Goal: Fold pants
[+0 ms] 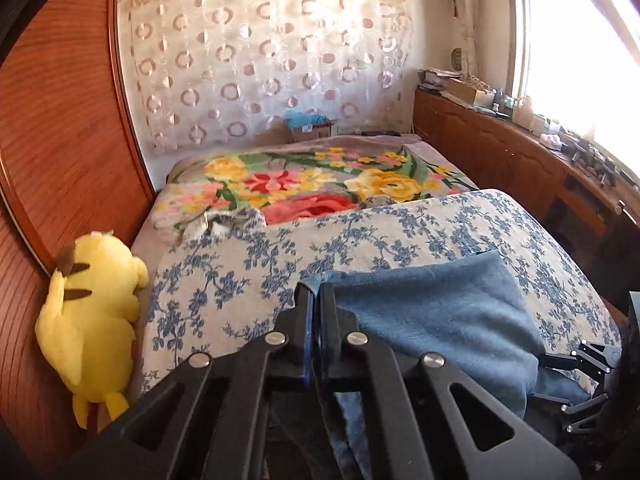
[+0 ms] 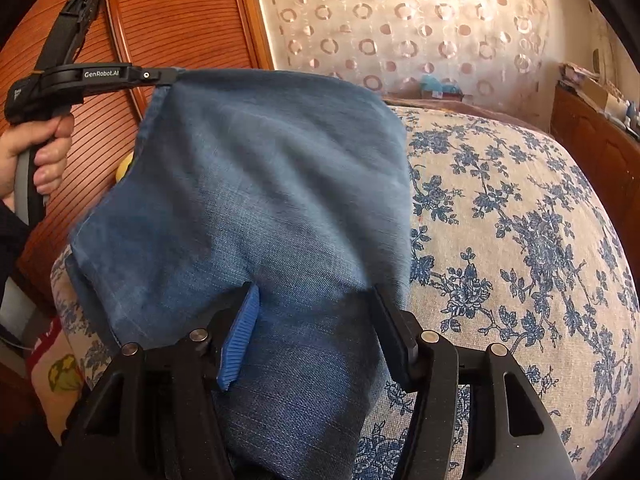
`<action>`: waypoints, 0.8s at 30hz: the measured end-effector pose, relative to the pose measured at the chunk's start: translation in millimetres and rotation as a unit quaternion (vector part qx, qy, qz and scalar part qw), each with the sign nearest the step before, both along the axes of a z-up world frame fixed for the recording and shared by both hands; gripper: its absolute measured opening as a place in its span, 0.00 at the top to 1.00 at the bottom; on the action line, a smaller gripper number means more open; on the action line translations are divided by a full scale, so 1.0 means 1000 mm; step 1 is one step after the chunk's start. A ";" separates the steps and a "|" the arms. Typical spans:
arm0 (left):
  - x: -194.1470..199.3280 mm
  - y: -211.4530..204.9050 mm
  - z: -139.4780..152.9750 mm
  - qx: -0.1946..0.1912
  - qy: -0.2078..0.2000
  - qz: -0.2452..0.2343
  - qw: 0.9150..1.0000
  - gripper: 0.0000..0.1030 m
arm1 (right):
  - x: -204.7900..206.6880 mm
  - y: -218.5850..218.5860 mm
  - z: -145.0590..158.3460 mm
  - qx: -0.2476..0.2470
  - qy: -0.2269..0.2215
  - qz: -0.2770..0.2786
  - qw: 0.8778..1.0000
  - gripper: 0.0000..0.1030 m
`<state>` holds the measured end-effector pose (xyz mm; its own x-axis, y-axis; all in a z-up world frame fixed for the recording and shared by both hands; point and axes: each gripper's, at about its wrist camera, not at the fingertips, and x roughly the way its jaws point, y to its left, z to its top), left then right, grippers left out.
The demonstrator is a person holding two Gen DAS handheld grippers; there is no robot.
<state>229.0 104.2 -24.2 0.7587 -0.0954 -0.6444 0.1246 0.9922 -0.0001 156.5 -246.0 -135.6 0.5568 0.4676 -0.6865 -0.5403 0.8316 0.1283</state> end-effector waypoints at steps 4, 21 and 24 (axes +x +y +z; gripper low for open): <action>0.001 0.005 -0.016 0.008 0.012 0.003 1.000 1.00 | -0.002 0.000 0.000 -0.001 -0.003 0.001 1.000 0.43; -0.063 -0.048 0.004 -0.016 -0.038 -0.059 0.997 0.47 | -0.020 -0.039 0.022 0.019 0.010 -0.025 0.999 0.43; -0.067 -0.073 -0.004 -0.024 -0.024 -0.090 0.995 0.47 | -0.024 -0.040 0.019 0.019 0.022 -0.026 0.999 0.43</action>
